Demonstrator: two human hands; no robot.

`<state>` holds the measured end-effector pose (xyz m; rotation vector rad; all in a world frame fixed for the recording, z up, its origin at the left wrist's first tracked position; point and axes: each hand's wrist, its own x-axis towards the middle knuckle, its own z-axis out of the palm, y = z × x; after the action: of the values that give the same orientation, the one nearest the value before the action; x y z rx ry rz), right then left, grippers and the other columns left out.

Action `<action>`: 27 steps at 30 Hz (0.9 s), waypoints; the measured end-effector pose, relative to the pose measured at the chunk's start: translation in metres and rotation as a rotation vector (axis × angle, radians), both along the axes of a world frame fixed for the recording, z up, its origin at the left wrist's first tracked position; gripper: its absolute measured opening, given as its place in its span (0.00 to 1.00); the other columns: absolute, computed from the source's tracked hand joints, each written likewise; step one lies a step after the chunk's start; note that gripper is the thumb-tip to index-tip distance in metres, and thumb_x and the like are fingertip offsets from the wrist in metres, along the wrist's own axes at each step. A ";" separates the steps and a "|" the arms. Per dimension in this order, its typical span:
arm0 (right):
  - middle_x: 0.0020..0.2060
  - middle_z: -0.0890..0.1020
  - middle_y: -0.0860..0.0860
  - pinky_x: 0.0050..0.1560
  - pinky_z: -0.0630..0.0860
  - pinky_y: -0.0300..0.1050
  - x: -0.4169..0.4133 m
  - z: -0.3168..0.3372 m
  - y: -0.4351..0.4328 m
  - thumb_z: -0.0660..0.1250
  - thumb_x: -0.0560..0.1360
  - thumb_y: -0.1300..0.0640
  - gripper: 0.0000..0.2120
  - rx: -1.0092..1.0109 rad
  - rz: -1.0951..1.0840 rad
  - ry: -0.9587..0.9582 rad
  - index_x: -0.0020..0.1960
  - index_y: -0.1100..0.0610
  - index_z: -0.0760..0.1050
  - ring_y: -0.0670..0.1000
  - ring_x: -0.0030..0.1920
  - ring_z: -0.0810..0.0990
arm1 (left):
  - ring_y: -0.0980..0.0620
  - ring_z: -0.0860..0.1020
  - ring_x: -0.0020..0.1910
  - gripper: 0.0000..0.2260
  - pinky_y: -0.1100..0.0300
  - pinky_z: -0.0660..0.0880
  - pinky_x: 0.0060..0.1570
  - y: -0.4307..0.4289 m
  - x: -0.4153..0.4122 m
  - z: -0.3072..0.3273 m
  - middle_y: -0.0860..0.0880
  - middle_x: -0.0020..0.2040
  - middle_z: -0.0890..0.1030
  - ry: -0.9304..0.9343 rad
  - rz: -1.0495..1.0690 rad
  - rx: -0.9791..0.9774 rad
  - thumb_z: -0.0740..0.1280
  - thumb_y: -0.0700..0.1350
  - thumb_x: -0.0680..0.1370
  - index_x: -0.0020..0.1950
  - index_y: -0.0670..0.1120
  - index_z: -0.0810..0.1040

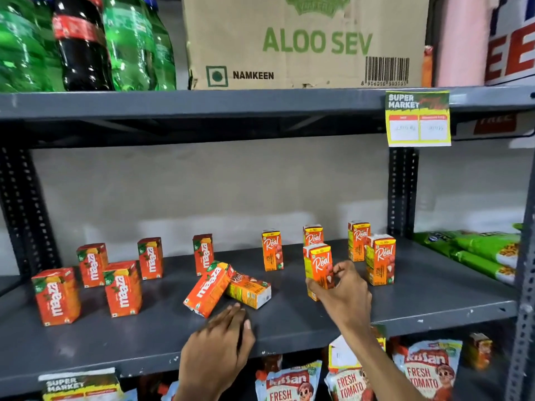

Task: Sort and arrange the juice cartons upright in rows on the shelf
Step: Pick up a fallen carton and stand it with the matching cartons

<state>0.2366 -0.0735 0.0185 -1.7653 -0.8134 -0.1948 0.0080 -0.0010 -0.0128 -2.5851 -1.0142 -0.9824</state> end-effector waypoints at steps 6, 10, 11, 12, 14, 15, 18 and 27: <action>0.44 0.77 0.49 0.40 0.71 0.40 0.004 -0.004 0.009 0.78 0.63 0.41 0.29 0.015 -0.001 -0.015 0.51 0.54 0.66 0.48 0.41 0.76 | 0.56 0.83 0.46 0.19 0.62 0.78 0.34 -0.001 0.000 0.001 0.52 0.51 0.85 0.022 0.018 -0.005 0.56 0.53 0.75 0.49 0.48 0.85; 0.49 0.76 0.54 0.40 0.71 0.43 0.004 -0.005 0.009 0.78 0.64 0.43 0.32 0.006 -0.023 -0.019 0.57 0.57 0.65 0.54 0.47 0.79 | 0.56 0.83 0.46 0.19 0.61 0.78 0.33 -0.003 0.001 0.002 0.52 0.50 0.85 0.018 0.026 -0.023 0.56 0.54 0.75 0.49 0.49 0.85; 0.49 0.76 0.54 0.39 0.71 0.42 0.005 -0.005 0.009 0.78 0.65 0.43 0.32 0.002 -0.022 -0.021 0.57 0.57 0.65 0.55 0.47 0.80 | 0.56 0.83 0.46 0.19 0.62 0.78 0.33 -0.003 0.001 0.003 0.52 0.50 0.85 0.019 0.026 -0.031 0.56 0.54 0.75 0.49 0.49 0.85; 0.49 0.76 0.54 0.39 0.70 0.42 0.005 -0.005 0.009 0.78 0.65 0.43 0.32 0.000 -0.019 -0.023 0.56 0.56 0.64 0.55 0.47 0.80 | 0.56 0.83 0.45 0.19 0.62 0.78 0.33 -0.003 0.001 0.003 0.52 0.50 0.85 0.020 0.029 -0.032 0.56 0.54 0.75 0.49 0.49 0.84; 0.48 0.75 0.54 0.38 0.69 0.41 0.005 -0.006 0.009 0.78 0.65 0.44 0.32 0.000 -0.011 -0.014 0.56 0.56 0.64 0.55 0.46 0.80 | 0.56 0.83 0.45 0.19 0.62 0.79 0.33 -0.002 0.001 0.002 0.52 0.50 0.85 0.021 0.032 -0.024 0.56 0.54 0.75 0.49 0.49 0.84; 0.49 0.75 0.54 0.37 0.69 0.39 0.006 -0.006 0.009 0.78 0.64 0.44 0.32 0.000 -0.009 -0.006 0.56 0.56 0.64 0.55 0.46 0.80 | 0.56 0.83 0.45 0.19 0.62 0.79 0.32 -0.002 0.001 0.001 0.52 0.49 0.85 0.023 0.033 -0.024 0.56 0.54 0.75 0.48 0.49 0.84; 0.47 0.75 0.53 0.33 0.67 0.35 0.006 -0.005 0.008 0.79 0.63 0.44 0.33 -0.006 0.011 0.016 0.54 0.56 0.63 0.55 0.46 0.81 | 0.57 0.83 0.44 0.18 0.62 0.78 0.32 -0.003 -0.001 0.003 0.53 0.48 0.86 0.040 0.039 -0.039 0.56 0.54 0.74 0.48 0.49 0.85; 0.57 0.73 0.54 0.51 0.76 0.47 -0.058 0.024 0.000 0.78 0.64 0.43 0.33 0.018 -0.021 -0.346 0.60 0.54 0.66 0.54 0.57 0.73 | 0.60 0.82 0.48 0.14 0.63 0.79 0.37 -0.010 -0.024 0.015 0.55 0.52 0.84 -0.188 -0.126 -0.098 0.61 0.54 0.77 0.51 0.50 0.83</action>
<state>0.1783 -0.0731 0.0426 -1.7481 -1.0349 -0.5310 -0.0156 -0.0114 0.0018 -2.7054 -0.9744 -1.2572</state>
